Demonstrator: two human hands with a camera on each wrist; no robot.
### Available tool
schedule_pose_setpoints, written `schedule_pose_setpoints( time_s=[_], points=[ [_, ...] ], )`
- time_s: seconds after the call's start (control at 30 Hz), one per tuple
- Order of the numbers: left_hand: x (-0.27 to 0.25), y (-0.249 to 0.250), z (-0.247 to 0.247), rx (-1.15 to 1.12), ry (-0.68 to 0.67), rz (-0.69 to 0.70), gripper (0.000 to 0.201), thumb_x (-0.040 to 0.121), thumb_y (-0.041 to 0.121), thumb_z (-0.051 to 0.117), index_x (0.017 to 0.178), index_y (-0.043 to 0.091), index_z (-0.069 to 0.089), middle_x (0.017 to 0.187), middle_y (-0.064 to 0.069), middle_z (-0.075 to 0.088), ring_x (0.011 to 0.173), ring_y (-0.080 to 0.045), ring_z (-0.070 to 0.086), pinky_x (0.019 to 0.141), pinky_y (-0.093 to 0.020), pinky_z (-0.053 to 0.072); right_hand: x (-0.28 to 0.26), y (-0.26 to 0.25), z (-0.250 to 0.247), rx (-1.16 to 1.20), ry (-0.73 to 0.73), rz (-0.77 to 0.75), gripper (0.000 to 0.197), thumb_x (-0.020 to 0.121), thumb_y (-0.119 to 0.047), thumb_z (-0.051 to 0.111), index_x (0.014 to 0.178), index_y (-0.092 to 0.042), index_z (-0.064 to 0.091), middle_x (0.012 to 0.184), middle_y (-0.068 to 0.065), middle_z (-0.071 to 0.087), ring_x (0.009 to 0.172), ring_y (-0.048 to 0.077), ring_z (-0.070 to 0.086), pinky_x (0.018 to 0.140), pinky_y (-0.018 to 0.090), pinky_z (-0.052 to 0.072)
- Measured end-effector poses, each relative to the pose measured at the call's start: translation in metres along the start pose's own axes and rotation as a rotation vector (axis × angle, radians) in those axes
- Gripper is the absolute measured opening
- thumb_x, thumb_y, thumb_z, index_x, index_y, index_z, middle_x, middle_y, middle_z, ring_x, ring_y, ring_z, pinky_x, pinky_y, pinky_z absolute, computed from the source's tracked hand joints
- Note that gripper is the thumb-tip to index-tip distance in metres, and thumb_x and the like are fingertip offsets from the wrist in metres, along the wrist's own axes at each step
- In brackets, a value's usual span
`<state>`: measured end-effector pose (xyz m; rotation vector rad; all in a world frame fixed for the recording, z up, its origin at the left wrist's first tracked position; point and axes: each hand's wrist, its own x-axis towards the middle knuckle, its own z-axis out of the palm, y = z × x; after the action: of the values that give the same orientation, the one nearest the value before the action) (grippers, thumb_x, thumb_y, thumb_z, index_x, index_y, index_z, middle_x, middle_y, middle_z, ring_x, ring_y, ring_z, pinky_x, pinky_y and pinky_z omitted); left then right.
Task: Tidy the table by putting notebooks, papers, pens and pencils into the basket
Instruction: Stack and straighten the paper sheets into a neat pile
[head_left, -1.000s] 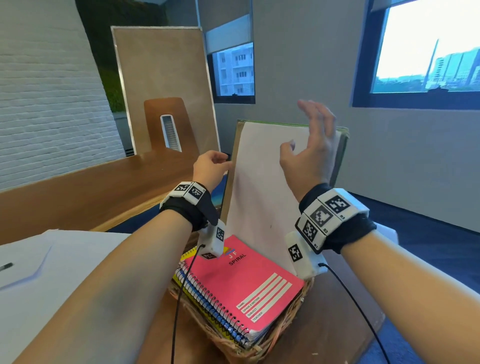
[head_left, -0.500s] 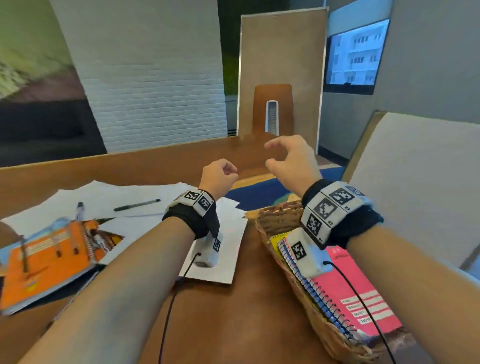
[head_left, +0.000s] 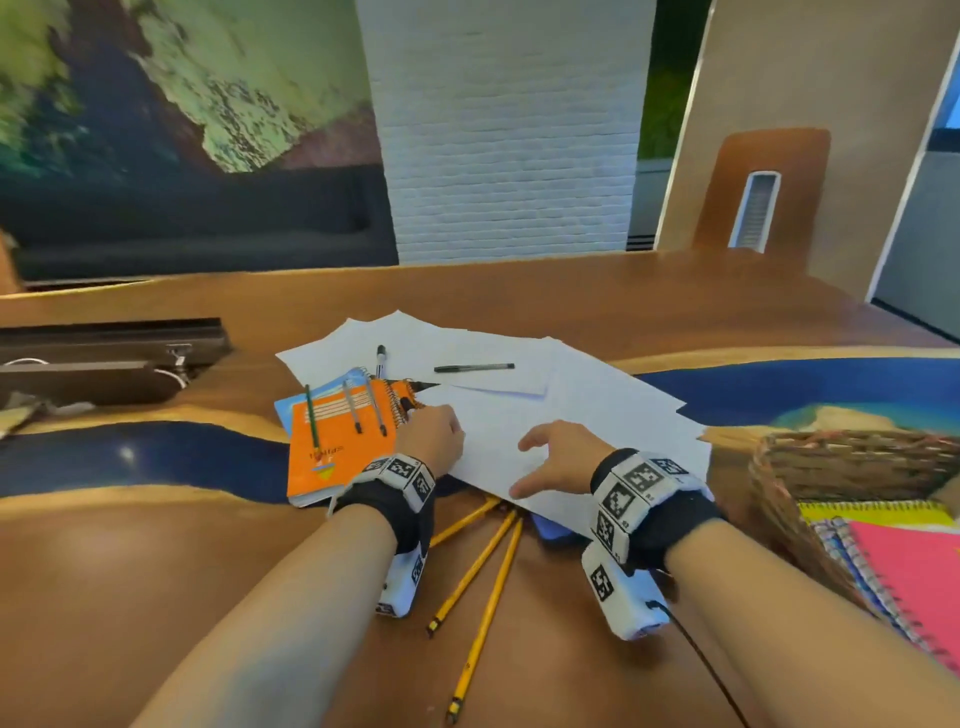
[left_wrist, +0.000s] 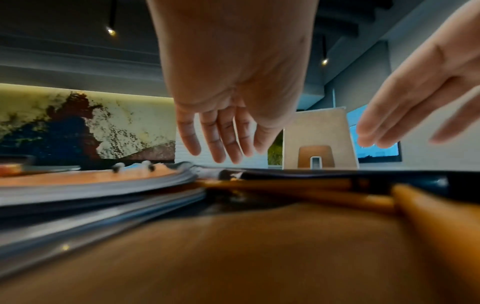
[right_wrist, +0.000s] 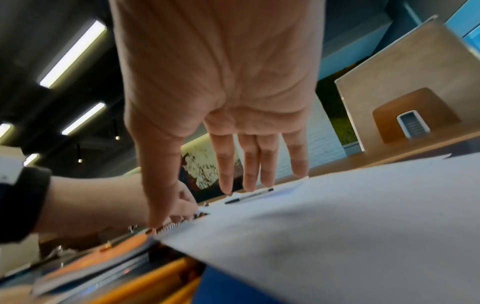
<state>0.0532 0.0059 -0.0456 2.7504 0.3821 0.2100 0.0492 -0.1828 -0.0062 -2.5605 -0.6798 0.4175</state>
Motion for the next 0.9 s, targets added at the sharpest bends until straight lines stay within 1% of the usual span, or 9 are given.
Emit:
schedule_pose_setpoints(
  time_s=[0.1,0.17,0.27,0.4,0.47,0.5,0.57,0.73,0.9],
  points=[
    [0.001,-0.014,0.000,0.111,-0.087,-0.010,0.037,0.097,0.040,0.043,0.113,0.010,0.058,0.134,-0.018,0.049,0.111,-0.027,0.056,0.092,-0.037,0.047,0.015,0.001,0.017,-0.086,-0.094,0.024,0.090,0.069,-0.040,0.080,0.143,-0.016,0.033,0.147,0.005,0.034,0.135,0.022,0.034,0.110,0.033,0.032],
    [0.003,-0.017,0.002,0.188,-0.084,0.010,0.048,0.095,0.051,0.041,0.118,0.011,0.056,0.133,-0.014,0.050,0.112,-0.027,0.054,0.092,-0.036,0.048,0.023,0.004,0.025,-0.181,-0.132,0.045,0.100,0.066,-0.044,0.080,0.145,-0.016,0.027,0.148,0.006,0.031,0.136,0.024,0.032,0.111,0.039,0.031],
    [0.006,-0.016,0.005,0.297,-0.049,0.048,0.060,0.093,0.059,0.038,0.127,0.011,0.051,0.129,-0.011,0.054,0.121,-0.027,0.049,0.098,-0.040,0.044,0.030,0.010,0.031,-0.203,-0.103,0.053,0.091,0.069,-0.039,0.078,0.142,-0.014,0.030,0.145,0.008,0.032,0.133,0.026,0.035,0.109,0.042,0.033],
    [0.008,-0.015,0.007,0.319,-0.067,0.071,0.053,0.096,0.050,0.039,0.133,0.012,0.044,0.128,-0.012,0.055,0.123,-0.029,0.046,0.103,-0.043,0.035,0.029,0.016,0.030,-0.218,-0.118,0.020,0.071,0.083,-0.031,0.065,0.143,-0.015,0.031,0.148,0.007,0.030,0.136,0.024,0.030,0.113,0.036,0.025],
    [0.006,-0.012,0.006,0.301,-0.068,0.110,0.043,0.099,0.041,0.036,0.130,0.012,0.046,0.124,-0.013,0.058,0.121,-0.032,0.047,0.103,-0.044,0.033,0.030,0.016,0.023,-0.182,-0.082,-0.026,0.035,0.093,-0.024,0.050,0.126,-0.012,0.052,0.137,0.010,0.045,0.127,0.023,0.041,0.102,0.026,0.031],
    [0.005,-0.009,0.005,0.302,-0.057,0.138,0.037,0.101,0.034,0.034,0.128,0.012,0.047,0.120,-0.014,0.060,0.118,-0.033,0.049,0.102,-0.044,0.033,0.030,0.016,0.020,-0.161,-0.049,-0.056,0.022,0.097,-0.023,0.044,0.103,-0.011,0.061,0.122,0.013,0.055,0.112,0.024,0.048,0.089,0.026,0.034],
    [0.003,-0.006,0.003,0.287,-0.004,0.173,0.028,0.099,0.016,0.034,0.122,0.011,0.048,0.114,-0.013,0.062,0.112,-0.033,0.052,0.097,-0.043,0.035,0.032,0.014,0.013,-0.180,0.033,-0.073,0.031,0.100,-0.022,0.037,0.075,-0.012,0.053,0.097,0.015,0.058,0.090,0.023,0.050,0.073,0.027,0.033],
    [0.002,-0.009,-0.004,0.030,0.204,0.111,0.045,0.094,0.007,0.037,0.139,0.011,0.037,0.129,-0.012,0.051,0.121,-0.029,0.044,0.100,-0.041,0.034,0.031,0.018,-0.007,-0.232,0.353,-0.012,0.029,0.098,-0.014,0.034,0.118,-0.016,0.055,0.109,0.017,0.062,0.097,0.034,0.058,0.079,0.037,0.045],
    [0.005,-0.010,0.002,0.006,0.254,0.077,0.046,0.098,0.025,0.043,0.140,0.011,0.033,0.133,-0.009,0.049,0.124,-0.025,0.043,0.104,-0.040,0.036,0.023,0.016,-0.029,-0.075,0.710,-0.032,0.035,0.094,-0.008,0.035,0.124,-0.017,0.050,0.102,0.017,0.062,0.092,0.037,0.057,0.068,0.037,0.038]
  ],
)
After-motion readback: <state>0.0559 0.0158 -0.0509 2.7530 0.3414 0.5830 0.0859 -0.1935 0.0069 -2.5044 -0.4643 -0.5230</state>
